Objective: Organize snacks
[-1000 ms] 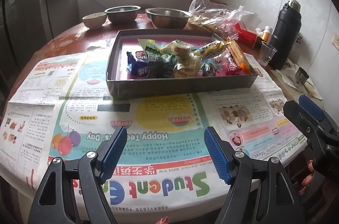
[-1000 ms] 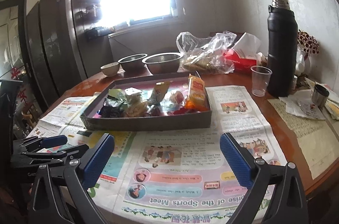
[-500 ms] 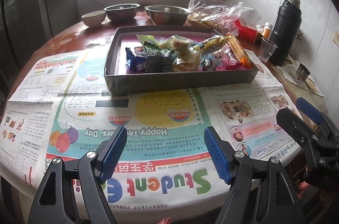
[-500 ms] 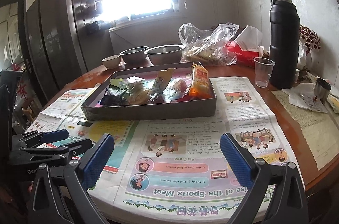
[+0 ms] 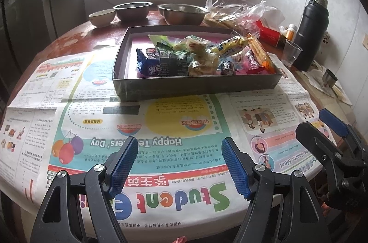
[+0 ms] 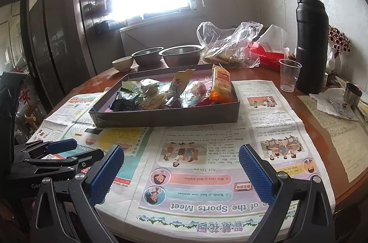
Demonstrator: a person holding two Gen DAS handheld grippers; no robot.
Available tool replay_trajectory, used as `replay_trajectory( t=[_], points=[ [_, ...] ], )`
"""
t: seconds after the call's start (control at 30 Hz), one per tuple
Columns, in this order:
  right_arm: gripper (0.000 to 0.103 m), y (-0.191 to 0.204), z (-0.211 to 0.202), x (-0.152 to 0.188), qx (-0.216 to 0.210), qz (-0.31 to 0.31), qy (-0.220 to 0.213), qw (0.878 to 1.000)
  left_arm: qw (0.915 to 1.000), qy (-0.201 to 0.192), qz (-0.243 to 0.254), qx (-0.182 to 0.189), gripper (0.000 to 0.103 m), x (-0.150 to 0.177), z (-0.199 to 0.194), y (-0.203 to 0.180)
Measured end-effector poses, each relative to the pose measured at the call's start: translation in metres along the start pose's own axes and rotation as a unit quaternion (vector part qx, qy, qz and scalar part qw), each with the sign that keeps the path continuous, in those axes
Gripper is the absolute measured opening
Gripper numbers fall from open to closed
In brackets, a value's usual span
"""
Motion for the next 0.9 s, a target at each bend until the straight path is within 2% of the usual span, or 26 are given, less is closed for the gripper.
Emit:
replay_trajectory(
  t=[0.9],
  points=[
    [0.101, 0.0005, 0.0022, 0.0030, 0.001, 0.000, 0.004, 1.000, 1.0000, 0.002, 0.000, -0.004, 0.077, 0.0012, -0.0003, 0.0009]
  ],
)
Point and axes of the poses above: each gripper's, at about its wrist camera, not at the fingertips, and z roughly the way its jaws point, y to its left, x to its underside, the point moved 10 cm from there along z, roughly the way its jaws point, and after that the axes turned 4 degrees about x, right-handed, at the moved point
